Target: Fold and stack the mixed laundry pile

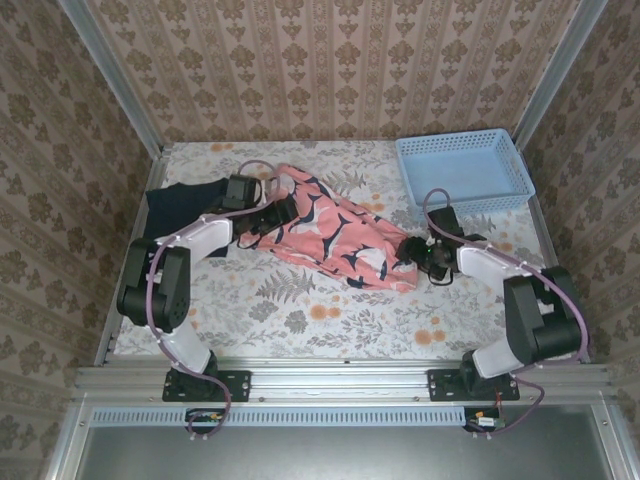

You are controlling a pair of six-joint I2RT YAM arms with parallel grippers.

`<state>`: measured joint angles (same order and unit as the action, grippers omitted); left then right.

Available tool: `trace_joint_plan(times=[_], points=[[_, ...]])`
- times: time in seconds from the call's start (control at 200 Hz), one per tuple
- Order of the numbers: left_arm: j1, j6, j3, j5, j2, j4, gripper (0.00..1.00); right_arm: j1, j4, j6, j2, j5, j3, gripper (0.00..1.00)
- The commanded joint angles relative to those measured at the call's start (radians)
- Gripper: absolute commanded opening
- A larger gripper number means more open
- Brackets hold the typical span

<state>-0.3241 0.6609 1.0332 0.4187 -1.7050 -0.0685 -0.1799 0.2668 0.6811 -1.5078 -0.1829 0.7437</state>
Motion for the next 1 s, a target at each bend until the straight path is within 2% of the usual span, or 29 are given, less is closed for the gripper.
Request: trace_joint_plan(times=[0.0,0.075,0.11,0.21,0.285,0.305,0.32,0.325,0.455,0.5,0.74,0.99], points=[[0.007,-0.003,-0.03,-0.01,0.034,-0.01,0.64,-0.02,-0.106,0.034,-0.063,-0.074,-0.006,0.73],[0.007,-0.003,-0.041,-0.012,0.045,-0.005,0.62,-0.033,-0.143,0.051,-0.093,-0.092,-0.011,0.68],[0.007,-0.003,-0.044,-0.012,0.05,-0.002,0.58,-0.039,-0.156,0.056,-0.095,-0.095,-0.013,0.62],[0.004,-0.009,-0.048,0.005,0.047,0.031,0.37,-0.042,-0.16,0.058,-0.081,-0.089,-0.016,0.34],[-0.009,-0.016,-0.033,0.02,0.028,0.046,0.25,-0.043,-0.148,0.05,-0.062,-0.083,-0.011,0.24],[-0.015,-0.017,-0.027,0.022,0.021,0.049,0.17,-0.042,-0.143,0.047,-0.059,-0.081,-0.009,0.23],[-0.021,-0.019,-0.02,0.023,0.016,0.05,0.02,-0.042,-0.139,0.047,-0.056,-0.082,-0.009,0.23],[-0.023,-0.019,-0.018,0.022,0.014,0.048,0.0,-0.041,-0.139,0.046,-0.055,-0.082,-0.008,0.23],[-0.086,-0.047,0.043,0.01,-0.042,0.036,0.0,-0.042,-0.117,0.035,-0.034,-0.075,-0.003,0.12],[-0.106,-0.054,0.073,0.019,-0.073,0.035,0.0,-0.04,-0.097,0.024,-0.026,-0.058,0.002,0.0],[-0.2,-0.127,0.272,0.029,-0.283,-0.011,0.0,-0.028,-0.045,-0.012,-0.004,-0.047,0.016,0.0],[-0.228,-0.126,0.259,-0.027,-0.378,-0.086,0.0,-0.002,-0.034,-0.008,0.019,-0.07,0.016,0.0]])
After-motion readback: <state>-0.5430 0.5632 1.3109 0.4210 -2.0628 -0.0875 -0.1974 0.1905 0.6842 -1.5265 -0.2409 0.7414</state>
